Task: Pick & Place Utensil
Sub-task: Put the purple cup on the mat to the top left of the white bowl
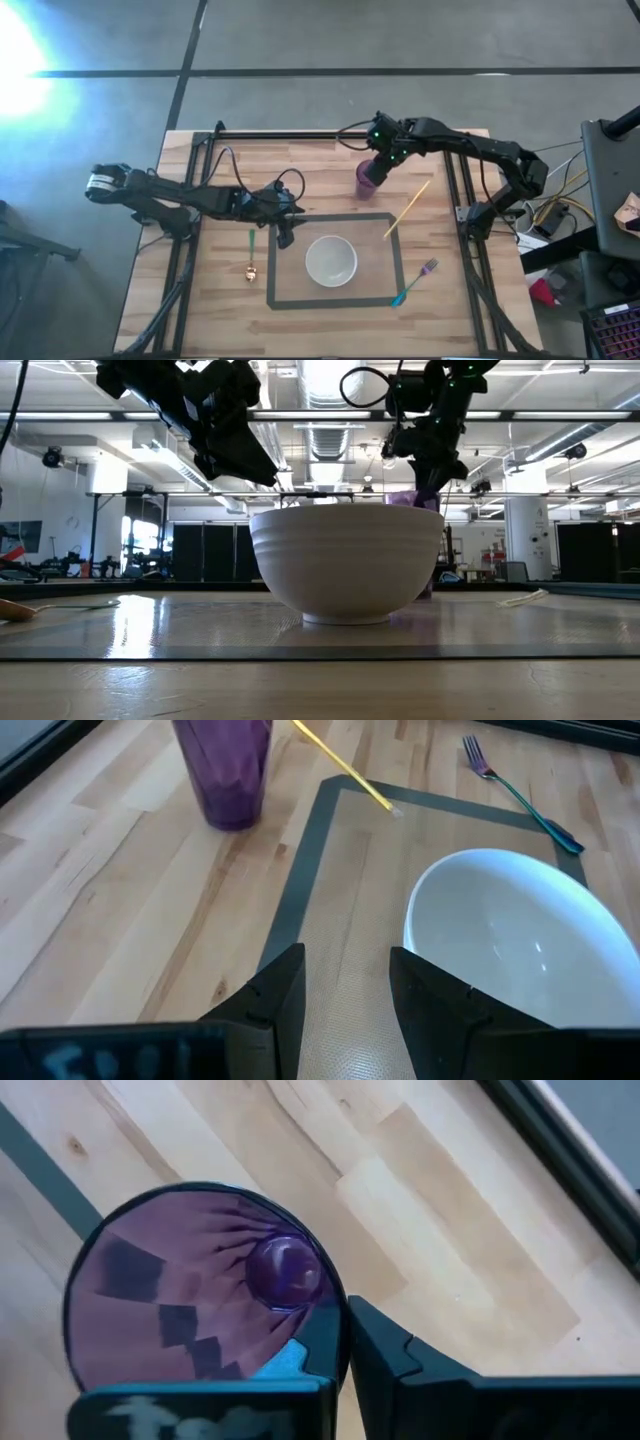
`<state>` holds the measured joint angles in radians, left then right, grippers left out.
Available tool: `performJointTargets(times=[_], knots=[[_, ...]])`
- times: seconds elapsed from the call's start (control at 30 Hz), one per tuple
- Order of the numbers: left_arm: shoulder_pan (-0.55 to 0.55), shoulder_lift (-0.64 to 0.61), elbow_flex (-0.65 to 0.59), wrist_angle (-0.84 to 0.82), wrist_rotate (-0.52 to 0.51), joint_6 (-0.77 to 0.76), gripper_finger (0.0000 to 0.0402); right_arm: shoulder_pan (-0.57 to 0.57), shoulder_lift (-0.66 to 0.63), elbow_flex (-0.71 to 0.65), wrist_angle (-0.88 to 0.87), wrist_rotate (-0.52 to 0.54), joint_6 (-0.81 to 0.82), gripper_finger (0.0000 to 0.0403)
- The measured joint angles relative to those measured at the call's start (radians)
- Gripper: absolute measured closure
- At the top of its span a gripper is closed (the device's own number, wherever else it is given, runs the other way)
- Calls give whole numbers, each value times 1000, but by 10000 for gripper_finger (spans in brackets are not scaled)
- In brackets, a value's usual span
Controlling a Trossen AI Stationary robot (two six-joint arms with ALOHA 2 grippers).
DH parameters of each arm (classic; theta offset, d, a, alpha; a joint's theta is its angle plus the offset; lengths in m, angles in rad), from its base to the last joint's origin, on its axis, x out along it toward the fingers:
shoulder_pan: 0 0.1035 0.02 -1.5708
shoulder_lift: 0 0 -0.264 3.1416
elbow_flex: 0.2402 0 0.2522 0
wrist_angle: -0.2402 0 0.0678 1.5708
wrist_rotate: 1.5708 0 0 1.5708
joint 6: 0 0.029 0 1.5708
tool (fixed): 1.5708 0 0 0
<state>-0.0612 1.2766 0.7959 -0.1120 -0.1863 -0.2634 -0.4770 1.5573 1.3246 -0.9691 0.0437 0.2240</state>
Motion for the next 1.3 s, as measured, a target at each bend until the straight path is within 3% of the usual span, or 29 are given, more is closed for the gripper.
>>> performJointTargets(times=[0.3, 0.57, 0.73, 0.97, 1.3], knots=[[0, -10, 0, -8, 0, 1, 264, 41, -12, 59, -8, -1, -1, 390], [0, -104, 9, -102, -2, 1, 264, 94, -11, 128, -3, -3, -1, 390], [1, -163, 3, -102, -58, 21, 264, 110, 1, 183, 26, -3, -1, 390], [1, -171, 2, -5, -213, -10, 264, 148, 17, 190, 130, 0, -19, 390], [1, -179, 2, -32, -232, -107, 264, 172, 98, 190, 171, -37, -22, 390]])
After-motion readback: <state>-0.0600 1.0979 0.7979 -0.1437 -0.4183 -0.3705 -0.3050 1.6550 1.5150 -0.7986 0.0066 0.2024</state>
